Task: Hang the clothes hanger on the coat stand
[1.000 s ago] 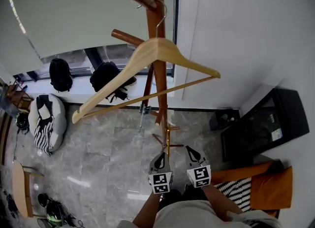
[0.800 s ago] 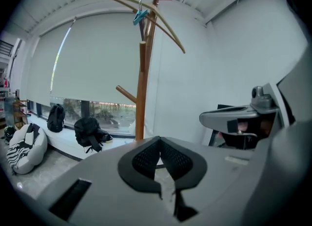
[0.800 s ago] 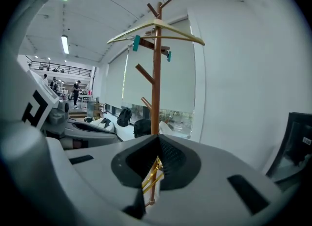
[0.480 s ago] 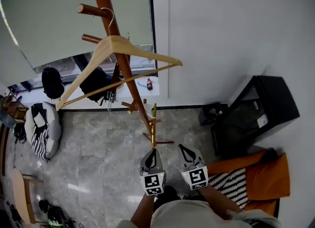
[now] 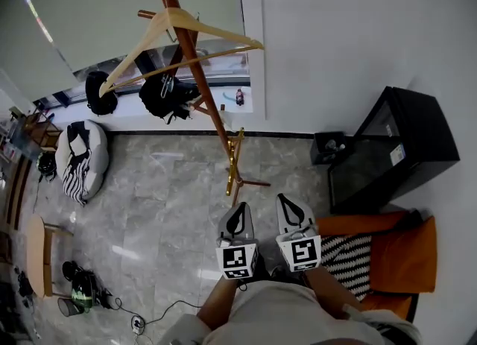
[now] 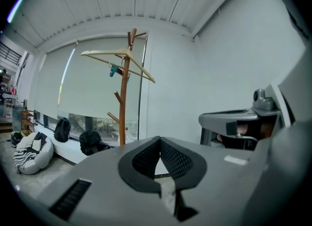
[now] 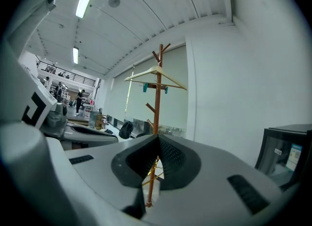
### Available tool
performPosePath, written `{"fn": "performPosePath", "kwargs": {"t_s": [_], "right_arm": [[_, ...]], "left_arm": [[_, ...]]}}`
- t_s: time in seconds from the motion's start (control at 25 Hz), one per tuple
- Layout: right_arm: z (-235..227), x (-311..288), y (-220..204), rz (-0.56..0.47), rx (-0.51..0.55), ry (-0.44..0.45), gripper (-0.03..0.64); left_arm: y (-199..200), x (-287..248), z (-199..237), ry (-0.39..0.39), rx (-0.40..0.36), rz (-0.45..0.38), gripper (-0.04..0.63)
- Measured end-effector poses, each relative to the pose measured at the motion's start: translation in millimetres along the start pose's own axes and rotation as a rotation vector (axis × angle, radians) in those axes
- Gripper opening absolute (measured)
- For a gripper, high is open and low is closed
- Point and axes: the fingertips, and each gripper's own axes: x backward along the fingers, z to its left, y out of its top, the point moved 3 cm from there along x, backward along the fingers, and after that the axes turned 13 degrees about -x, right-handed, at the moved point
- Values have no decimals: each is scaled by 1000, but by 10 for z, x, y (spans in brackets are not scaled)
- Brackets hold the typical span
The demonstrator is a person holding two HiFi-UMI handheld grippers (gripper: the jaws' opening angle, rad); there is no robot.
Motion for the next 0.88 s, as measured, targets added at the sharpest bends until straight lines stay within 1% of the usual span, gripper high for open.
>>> {"fn": "performPosePath", "kwargs": {"t_s": [0.08,0.16,0.32,0.4,0.52,0.68,0.8,0.88], "right_arm": [[61,178,66,-10,-13,8,5],[102,329,112,-18,-34,12,5],[133,464,176,-40,-23,21,5],[131,513,224,-45,-21,18,5],[121,582,303,-22,-26,11,5],[103,498,411,-24,-11,0,3],[196,484,463,-72,4,5,5],[257,512,429,-70,8,12,5]], "left_arm": [[43,181,-57,37,2,0,9],[90,337,-104,55,2,4,9],[196,528,-105,85,-32,1,9],[273,568,-122,80,-39,-16,9],[396,580,-155,61,-58,-35,9],[573,505,-71,73,-71,-83,9],[568,533,-50,58,-70,-78,9],[530,550,-61,45,-70,-70,9]]}}
